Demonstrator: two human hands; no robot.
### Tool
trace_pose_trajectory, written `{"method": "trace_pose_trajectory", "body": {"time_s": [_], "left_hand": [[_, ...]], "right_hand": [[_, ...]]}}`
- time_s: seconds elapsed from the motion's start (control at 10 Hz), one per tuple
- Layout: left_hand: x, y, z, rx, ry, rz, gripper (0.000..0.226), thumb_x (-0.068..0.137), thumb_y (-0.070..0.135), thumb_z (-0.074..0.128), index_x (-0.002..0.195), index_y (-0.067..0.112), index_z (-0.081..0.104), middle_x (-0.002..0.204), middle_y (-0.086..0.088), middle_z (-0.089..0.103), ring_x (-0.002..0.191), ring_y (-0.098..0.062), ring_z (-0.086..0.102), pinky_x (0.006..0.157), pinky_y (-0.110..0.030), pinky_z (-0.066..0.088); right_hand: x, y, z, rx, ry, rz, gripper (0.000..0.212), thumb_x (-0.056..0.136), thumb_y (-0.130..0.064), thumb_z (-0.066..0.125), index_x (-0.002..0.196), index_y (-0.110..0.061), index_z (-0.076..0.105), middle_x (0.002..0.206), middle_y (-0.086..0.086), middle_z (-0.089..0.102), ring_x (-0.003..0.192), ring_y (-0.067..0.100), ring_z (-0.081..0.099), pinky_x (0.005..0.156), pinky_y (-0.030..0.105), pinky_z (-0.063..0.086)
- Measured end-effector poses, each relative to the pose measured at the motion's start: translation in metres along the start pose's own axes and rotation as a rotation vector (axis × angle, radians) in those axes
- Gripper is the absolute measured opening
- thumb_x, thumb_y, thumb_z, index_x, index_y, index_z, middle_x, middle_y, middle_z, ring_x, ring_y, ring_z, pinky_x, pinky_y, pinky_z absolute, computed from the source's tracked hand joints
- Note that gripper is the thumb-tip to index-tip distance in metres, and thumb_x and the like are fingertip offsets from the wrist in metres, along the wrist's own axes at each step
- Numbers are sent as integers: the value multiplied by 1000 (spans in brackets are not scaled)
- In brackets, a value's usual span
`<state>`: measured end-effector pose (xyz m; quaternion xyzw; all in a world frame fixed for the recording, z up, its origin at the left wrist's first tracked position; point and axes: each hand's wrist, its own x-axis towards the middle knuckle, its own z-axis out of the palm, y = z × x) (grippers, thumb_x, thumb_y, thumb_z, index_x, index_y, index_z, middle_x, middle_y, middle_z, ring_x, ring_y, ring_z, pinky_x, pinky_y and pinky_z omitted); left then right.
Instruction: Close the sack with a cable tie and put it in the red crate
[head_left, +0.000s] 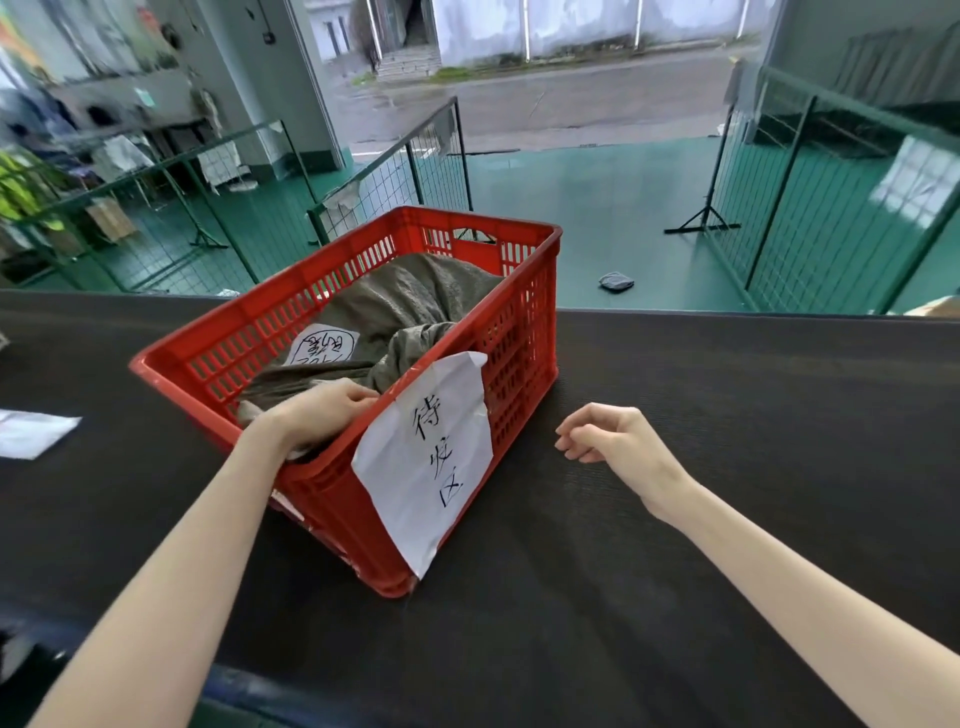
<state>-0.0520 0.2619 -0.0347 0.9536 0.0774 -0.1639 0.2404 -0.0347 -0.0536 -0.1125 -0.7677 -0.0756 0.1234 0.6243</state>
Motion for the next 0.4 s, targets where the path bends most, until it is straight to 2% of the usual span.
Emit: {"method": "trace_pose_trajectory", "body": {"time_s": [0.1,0.2,0.3,0.4], "left_hand": [[-2,13,8,-97,307,66,25,97,18,51,97,13,75,103,-2,73,91,-17,64,85,-29,47],[-10,36,15,-123,574,169,23,95,13,53,100,5,74,103,-9,72,93,-19,61,80,-25,39],[-16,59,29,-158,644,246,21,94,16,54,102,12,73,99,-8,73,90,-19,63,77,-26,41],[-21,84,48,-263,654,312,22,94,17,51,95,20,72,92,-8,75,85,-29,67,74,-37,50]], "right_hand": [[-8,9,-7,5,10,-11,19,87,-1,51,87,-5,69,85,12,73,75,16,66,74,28,51],[-16,16,-15,35,21,-18,20,86,0,50,84,-7,69,83,10,73,72,16,66,73,28,50],[-31,25,-25,101,37,3,21,86,0,49,83,-7,68,83,10,73,72,17,67,73,28,51],[-46,23,-39,100,61,27,20,87,-3,48,89,-3,68,87,10,74,77,19,68,78,32,51]]}}
